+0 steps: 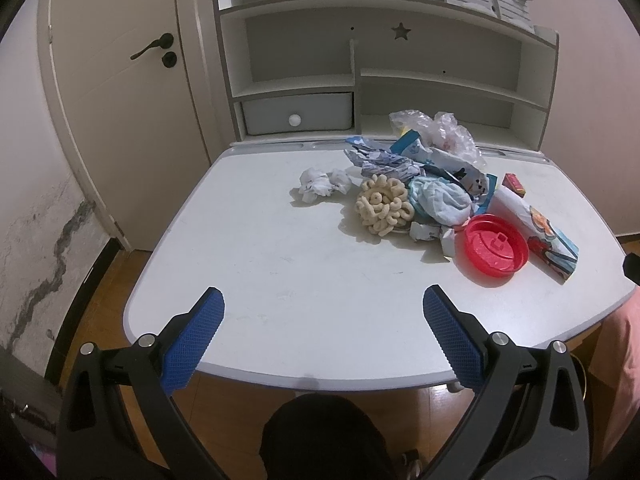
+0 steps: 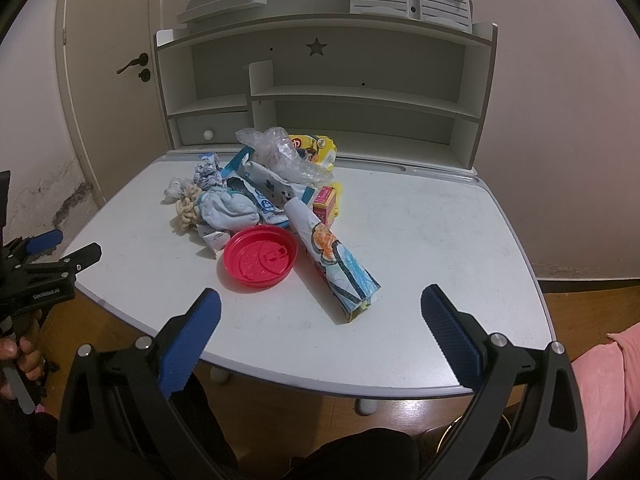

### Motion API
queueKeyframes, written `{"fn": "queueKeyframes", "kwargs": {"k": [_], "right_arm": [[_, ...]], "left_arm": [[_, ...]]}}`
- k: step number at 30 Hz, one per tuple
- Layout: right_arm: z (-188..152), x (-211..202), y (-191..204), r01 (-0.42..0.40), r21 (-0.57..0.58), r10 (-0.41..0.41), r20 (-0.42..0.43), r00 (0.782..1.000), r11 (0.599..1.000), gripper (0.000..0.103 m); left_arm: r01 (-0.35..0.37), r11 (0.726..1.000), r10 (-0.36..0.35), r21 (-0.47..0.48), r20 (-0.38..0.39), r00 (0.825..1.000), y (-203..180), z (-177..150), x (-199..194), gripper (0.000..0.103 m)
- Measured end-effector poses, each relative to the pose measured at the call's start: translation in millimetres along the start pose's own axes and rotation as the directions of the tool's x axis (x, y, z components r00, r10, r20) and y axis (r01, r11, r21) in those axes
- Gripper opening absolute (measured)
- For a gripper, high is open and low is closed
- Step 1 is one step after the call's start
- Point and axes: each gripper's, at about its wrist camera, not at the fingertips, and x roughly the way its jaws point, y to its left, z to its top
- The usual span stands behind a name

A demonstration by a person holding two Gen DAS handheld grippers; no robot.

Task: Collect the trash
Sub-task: 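Grasp the white tissue with the left tool while the right tool grasps the rolled printed paper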

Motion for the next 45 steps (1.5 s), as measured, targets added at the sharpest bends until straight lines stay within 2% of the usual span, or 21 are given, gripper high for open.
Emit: {"fn": "queueKeyframes", "kwargs": {"k": [5, 10, 13, 19, 23, 25, 30, 32, 33, 34, 35, 36, 42, 45], "right_arm": [[-1, 2, 1, -0.020, -0.001, 0.020, -0.008, 1.000, 1.000, 0.097], [1, 18, -10, -0.049, 0.008, 0.049, -0.036, 0.998, 0.999, 0.097], [4, 34, -17, -0.060, 0.007, 0.061, -0.057, 0.997, 0.998, 0.097], [16, 81, -34, -0.078, -0.015, 0.076, -0.134, 0.988, 0.997, 0.097], [22, 111, -41, -0.091, -0.022, 0.086, -0.185, 0.979, 0.996, 0.097], [24, 123, -44, -0.102, -0.021, 0.095, -0.203, 0.975, 0.995, 0.097], [25, 139, -42, -0.113, -0.049, 0.100, -0.227, 0.969, 0.992, 0.097], [23, 142, -42, -0.107, -0.051, 0.093, -0.228, 0.969, 0.993, 0.095], [23, 143, -42, -0.111, -0.048, 0.097, -0.232, 0.968, 0.993, 0.093], [22, 144, -43, -0.114, -0.046, 0.100, -0.237, 0.966, 0.992, 0.091], [22, 144, -44, -0.113, -0.046, 0.099, -0.241, 0.965, 0.992, 0.089], [22, 145, -44, -0.110, -0.050, 0.095, -0.246, 0.965, 0.993, 0.085], [22, 158, -40, -0.134, -0.068, 0.110, -0.282, 0.953, 0.989, 0.066], [20, 162, -33, -0.163, -0.072, 0.134, -0.298, 0.945, 0.984, 0.032]], "left_arm": [[0.004, 1.000, -0.003, 0.009, -0.019, 1.000, 3, 5, 11, 0.097], [-0.007, 1.000, 0.008, 0.031, -0.035, 0.999, 12, 24, 36, 0.097], [0.007, 1.000, -0.006, 0.025, -0.050, 0.999, 22, 42, 62, 0.097], [0.072, 0.997, -0.069, 0.019, -0.135, 0.988, 31, 80, 136, 0.097], [0.053, 0.997, -0.043, 0.053, -0.179, 0.983, 32, 97, 177, 0.097], [0.047, 0.997, -0.035, 0.056, -0.192, 0.981, 32, 102, 190, 0.097], [0.083, 0.995, -0.069, 0.056, -0.216, 0.974, 31, 108, 218, 0.097], [0.093, 0.994, -0.080, 0.050, -0.217, 0.973, 30, 109, 223, 0.092], [0.096, 0.994, -0.083, 0.052, -0.220, 0.972, 28, 110, 226, 0.079], [0.110, 0.992, -0.094, 0.056, -0.227, 0.969, 27, 109, 228, 0.060], [0.116, 0.992, -0.099, 0.058, -0.230, 0.968, 26, 109, 229, 0.055], [0.104, 0.992, -0.086, 0.072, -0.216, 0.973, 24, 109, 228, 0.042], [0.091, 0.991, -0.070, 0.100, -0.195, 0.978, 23, 104, 208, 0.037], [0.088, 0.993, -0.072, 0.082, -0.182, 0.981, 29, 102, 189, 0.037]]}}
